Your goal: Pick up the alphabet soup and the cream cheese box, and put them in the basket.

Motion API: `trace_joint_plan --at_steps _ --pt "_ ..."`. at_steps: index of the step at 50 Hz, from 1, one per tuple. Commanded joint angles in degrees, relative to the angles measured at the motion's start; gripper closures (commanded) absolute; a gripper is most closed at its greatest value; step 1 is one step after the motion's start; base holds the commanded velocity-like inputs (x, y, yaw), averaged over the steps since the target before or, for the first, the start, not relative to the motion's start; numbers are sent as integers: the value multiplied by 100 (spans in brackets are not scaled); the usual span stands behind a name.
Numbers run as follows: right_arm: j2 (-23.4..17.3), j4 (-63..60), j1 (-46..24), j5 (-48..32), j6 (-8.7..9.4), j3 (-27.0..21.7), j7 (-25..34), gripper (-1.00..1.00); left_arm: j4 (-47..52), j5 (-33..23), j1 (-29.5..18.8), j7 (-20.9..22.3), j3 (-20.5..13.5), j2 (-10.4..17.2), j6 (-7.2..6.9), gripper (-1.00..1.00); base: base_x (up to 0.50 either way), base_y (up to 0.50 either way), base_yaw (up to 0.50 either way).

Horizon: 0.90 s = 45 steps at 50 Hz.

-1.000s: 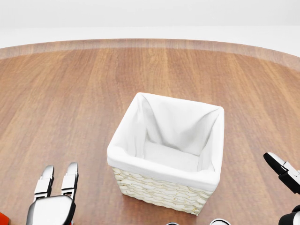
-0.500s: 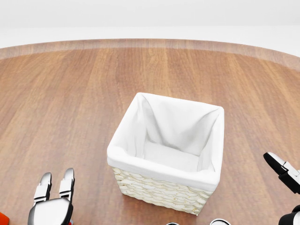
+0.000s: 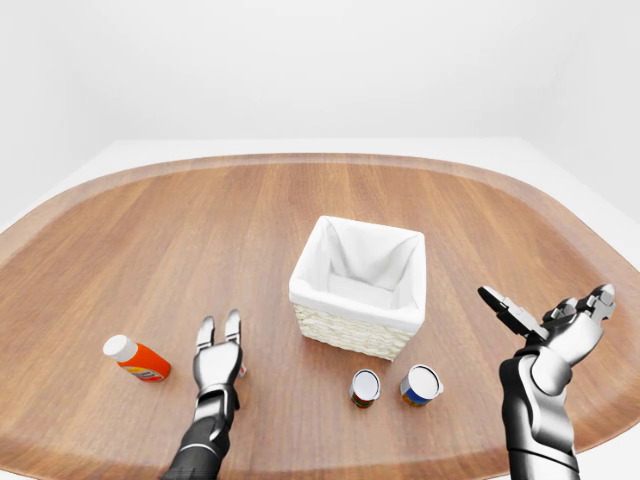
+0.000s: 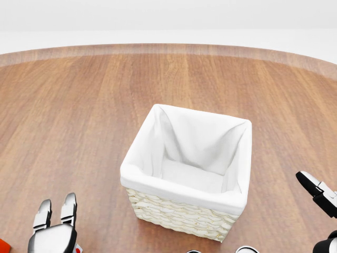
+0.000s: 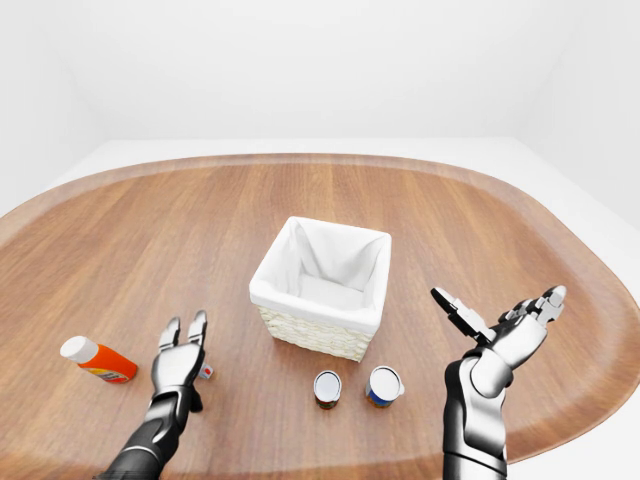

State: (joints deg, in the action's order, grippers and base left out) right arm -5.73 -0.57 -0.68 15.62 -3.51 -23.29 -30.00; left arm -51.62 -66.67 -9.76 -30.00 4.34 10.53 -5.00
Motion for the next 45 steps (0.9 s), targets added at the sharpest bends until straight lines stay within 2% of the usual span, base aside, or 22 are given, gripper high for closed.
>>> trace_joint_plan --at_steps 1,4,17,45 --pt "1 -24 8 -2 18 -1 0 -100 -1076 339 -415 0 75 26 0 -100 0 0 0" --pt "-2 46 -14 -16 -27 0 0 -100 -1541 448 -624 0 113 28 0 -100 0 0 0" --pt "-11 45 -8 -10 -26 6 0 -100 -2145 638 -886 0 234 15 0 -100 0 0 0" --pt "-7 17 -6 -4 -16 3 0 -100 -2656 473 -896 0 373 -113 0 -100 0 0 0"
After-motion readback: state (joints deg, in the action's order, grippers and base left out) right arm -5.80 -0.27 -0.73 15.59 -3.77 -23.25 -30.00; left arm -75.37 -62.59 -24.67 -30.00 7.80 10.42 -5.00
